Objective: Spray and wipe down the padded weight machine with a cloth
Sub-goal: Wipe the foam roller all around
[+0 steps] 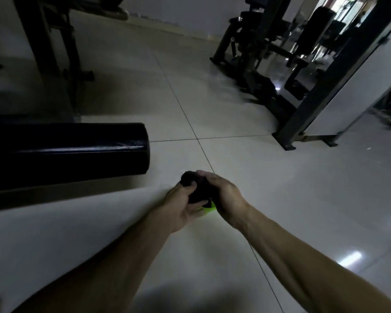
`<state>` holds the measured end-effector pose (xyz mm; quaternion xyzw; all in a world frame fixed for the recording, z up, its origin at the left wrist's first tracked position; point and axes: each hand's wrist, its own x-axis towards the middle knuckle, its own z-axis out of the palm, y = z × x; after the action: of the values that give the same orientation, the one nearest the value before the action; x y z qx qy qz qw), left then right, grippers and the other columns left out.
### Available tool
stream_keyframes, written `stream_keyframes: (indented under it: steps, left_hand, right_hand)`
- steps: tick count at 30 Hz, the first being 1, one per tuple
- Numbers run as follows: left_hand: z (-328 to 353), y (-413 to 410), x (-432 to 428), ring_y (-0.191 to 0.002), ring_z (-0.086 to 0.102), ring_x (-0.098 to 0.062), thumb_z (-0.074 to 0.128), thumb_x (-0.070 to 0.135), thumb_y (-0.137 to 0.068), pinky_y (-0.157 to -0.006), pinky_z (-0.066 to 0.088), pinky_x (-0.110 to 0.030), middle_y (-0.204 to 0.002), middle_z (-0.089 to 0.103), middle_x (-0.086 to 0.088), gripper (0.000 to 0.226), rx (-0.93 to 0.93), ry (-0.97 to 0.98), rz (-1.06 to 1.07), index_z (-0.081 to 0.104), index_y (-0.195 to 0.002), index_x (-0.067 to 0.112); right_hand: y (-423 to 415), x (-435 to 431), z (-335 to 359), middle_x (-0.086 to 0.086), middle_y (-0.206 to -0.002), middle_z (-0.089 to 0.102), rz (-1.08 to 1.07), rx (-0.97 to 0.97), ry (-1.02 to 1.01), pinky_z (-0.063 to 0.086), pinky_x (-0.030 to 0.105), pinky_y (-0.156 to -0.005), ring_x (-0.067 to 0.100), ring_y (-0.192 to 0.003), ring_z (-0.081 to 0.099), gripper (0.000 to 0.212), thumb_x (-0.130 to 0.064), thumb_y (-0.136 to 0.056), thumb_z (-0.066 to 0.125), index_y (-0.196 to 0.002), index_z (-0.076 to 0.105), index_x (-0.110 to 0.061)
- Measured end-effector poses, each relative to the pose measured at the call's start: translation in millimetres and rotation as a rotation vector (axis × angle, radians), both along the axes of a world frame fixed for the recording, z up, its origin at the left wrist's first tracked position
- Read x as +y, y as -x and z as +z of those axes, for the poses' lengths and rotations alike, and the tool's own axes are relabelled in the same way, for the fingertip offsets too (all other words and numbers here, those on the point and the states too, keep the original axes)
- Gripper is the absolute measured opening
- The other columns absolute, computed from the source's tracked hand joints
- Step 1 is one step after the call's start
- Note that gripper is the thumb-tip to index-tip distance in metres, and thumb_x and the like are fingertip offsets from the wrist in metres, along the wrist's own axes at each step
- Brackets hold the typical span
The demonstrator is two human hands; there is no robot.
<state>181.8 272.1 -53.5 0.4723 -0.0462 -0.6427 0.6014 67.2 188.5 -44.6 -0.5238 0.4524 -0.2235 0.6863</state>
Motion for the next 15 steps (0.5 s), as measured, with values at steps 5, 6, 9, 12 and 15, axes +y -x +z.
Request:
stream_keyframes:
  steps: [5, 6, 9, 12, 15]
  left_hand:
    - [-14, 5, -54, -0.11, 0.064, -0.034, 0.05, 0.003, -0.102, -0.066, 0.058, -0.037, -0.123, 0.066, -0.018, 0.023, -0.07, -0.172, 0.286, 0.063, -0.119, 0.012]
    - [-16, 5, -62, -0.11, 0.064, -0.033, 0.051, 0.0, -0.1, -0.062, 0.058, -0.035, -0.122, 0.066, -0.018, 0.024, -0.097, -0.197, 0.334, 0.063, -0.116, 0.012]
    - [-22, 2, -73, -0.105, 0.064, -0.034, 0.056, -0.003, -0.096, -0.05, 0.056, -0.032, -0.119, 0.066, -0.02, 0.022, -0.152, -0.265, 0.411, 0.065, -0.112, 0.01]
    - [-31, -8, -74, -0.108, 0.064, -0.035, 0.056, -0.002, -0.096, -0.06, 0.054, -0.037, -0.12, 0.066, -0.02, 0.02, -0.174, -0.283, 0.453, 0.063, -0.097, 0.017]
    - [-42, -18, -69, -0.103, 0.065, -0.035, 0.055, 0.0, -0.097, -0.07, 0.056, -0.038, -0.122, 0.067, -0.02, 0.02, -0.223, -0.3, 0.483, 0.063, -0.104, 0.017]
  right_hand:
    - [-9, -35, -9, 0.004, -0.111, 0.078, -0.099, 0.005, 0.079, 0.056, 0.029, -0.095, 0.018, -0.107, 0.071, 0.023, -0.018, -0.103, 0.055, -0.113, 0.076, -0.013]
    - [-8, -43, -16, 0.005, -0.109, 0.077, -0.132, 0.051, 0.102, 0.056, 0.032, -0.096, 0.02, -0.106, 0.071, 0.022, -0.02, -0.101, 0.058, -0.109, 0.077, -0.013]
    - [4, -66, -51, 0.007, -0.105, 0.074, 0.139, 0.592, 0.497, 0.051, 0.04, -0.098, 0.03, -0.108, 0.067, 0.028, -0.038, -0.098, 0.053, -0.104, 0.074, -0.021]
    - [18, -67, -82, -0.001, -0.106, 0.072, 0.615, 1.041, 0.901, 0.034, 0.038, -0.107, 0.026, -0.113, 0.061, 0.034, -0.055, -0.089, 0.06, -0.113, 0.071, -0.033]
    - [23, -64, -96, -0.003, -0.117, 0.072, 0.738, 1.048, 1.085, 0.026, 0.039, -0.112, 0.026, -0.12, 0.057, 0.04, -0.049, -0.089, 0.064, -0.127, 0.068, -0.036]
